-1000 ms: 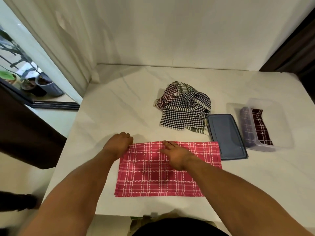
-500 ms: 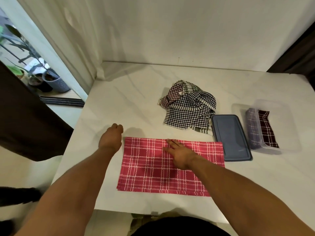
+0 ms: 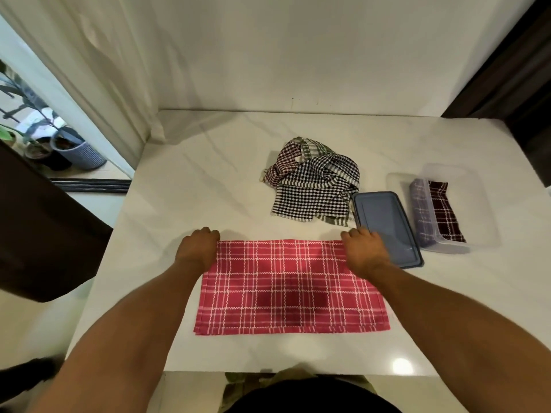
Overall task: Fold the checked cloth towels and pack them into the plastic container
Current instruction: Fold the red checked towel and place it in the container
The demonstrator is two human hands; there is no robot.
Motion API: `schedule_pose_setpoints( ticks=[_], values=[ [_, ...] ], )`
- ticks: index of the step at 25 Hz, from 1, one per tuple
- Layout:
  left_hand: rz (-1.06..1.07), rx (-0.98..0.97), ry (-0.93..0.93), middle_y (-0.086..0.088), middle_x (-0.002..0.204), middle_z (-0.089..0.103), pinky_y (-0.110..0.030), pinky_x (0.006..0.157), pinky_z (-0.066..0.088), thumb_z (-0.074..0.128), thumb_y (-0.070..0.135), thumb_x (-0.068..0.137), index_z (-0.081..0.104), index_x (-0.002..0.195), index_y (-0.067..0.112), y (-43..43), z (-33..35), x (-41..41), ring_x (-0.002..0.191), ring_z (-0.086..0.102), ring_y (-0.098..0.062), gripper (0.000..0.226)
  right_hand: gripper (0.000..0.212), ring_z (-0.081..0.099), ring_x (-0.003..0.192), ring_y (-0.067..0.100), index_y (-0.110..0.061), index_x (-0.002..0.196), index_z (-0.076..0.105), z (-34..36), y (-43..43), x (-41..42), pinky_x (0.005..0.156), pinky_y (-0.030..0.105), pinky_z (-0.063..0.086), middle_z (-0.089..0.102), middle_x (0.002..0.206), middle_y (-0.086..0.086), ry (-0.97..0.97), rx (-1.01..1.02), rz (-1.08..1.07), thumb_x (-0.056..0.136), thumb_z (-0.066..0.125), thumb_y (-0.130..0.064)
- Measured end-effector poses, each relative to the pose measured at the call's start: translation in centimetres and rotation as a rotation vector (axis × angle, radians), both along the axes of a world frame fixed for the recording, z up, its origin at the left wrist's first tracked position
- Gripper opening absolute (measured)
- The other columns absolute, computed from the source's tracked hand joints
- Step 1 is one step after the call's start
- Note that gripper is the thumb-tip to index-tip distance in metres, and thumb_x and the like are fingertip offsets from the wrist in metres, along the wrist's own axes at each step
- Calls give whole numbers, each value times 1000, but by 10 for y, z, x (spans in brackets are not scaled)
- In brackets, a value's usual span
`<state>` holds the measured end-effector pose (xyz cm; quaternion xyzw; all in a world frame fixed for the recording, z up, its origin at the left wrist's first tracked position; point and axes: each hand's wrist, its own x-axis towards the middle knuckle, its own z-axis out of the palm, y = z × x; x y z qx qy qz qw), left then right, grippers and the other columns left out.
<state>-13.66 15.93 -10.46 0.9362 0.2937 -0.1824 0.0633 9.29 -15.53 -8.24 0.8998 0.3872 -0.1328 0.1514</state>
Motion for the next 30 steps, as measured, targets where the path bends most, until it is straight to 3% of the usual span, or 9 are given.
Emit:
schedule_pose_setpoints(
  ticks=[6,9,12,14,16,20,26,28,30],
  values=[
    [52,65,-47,-9,113,56,-40,84,50,50,17,92,59,117,12,-11,7,6,102,57,-29,27,24,52,112,28,-16,108,67,15,-20,18,92,41,44,63,112,8,-31,-144,52,93,50,-24],
    [-87,156,-178,-13,130,51,-43,95,44,56,8,85,55,127,10,-24,10,4,118,49,-32,42,29,60,92,26,-17,82,63,18,-28,25,74,34,49,62,87,3,184,204,-159,92,53,-43],
    [-221,68,-242,-9,118,57,-41,81,49,57,10,85,59,120,11,-51,15,10,105,55,-29,35,22,66,74,25,-17,82,62,14,-35,30,58,29,50,67,75,5,519,655,-552,87,71,-37],
    [-194,-127,-202,-4,110,61,-37,77,51,49,24,95,59,117,17,-71,15,15,97,59,-23,25,26,70,75,23,-15,92,67,6,-43,27,61,32,56,71,80,6,642,652,-680,81,79,-36],
    [-183,-262,-95,-3,110,65,-36,82,53,45,32,98,59,118,20,-83,11,15,95,61,-21,28,27,73,77,22,-18,95,71,-6,-53,23,72,40,62,74,83,4,673,492,-643,79,78,-38],
    [-196,-262,4,-6,127,55,-38,94,51,54,27,93,51,134,18,-93,1,9,112,58,-25,42,23,70,75,20,-16,88,70,-10,-61,15,72,36,59,72,82,5,607,261,-532,89,64,-39],
    [-266,-172,16,-8,151,31,-44,107,45,70,44,84,37,146,18,-114,-3,4,132,42,-27,75,36,66,96,34,-8,111,65,1,-67,13,83,38,49,71,104,13,513,626,-577,102,48,-38],
    [-272,-179,1,-8,151,31,-45,108,44,71,44,83,39,145,18,-124,-3,6,133,42,-27,74,33,68,92,31,-11,108,65,6,-70,14,85,44,54,72,100,10,614,695,-688,98,56,-41],
    [-279,-142,-31,-8,152,30,-46,110,42,71,46,82,39,145,18,-131,-2,7,135,39,-27,75,21,72,85,26,-17,100,68,12,-73,10,78,42,58,75,93,6,802,588,-722,91,70,-36]
  ],
)
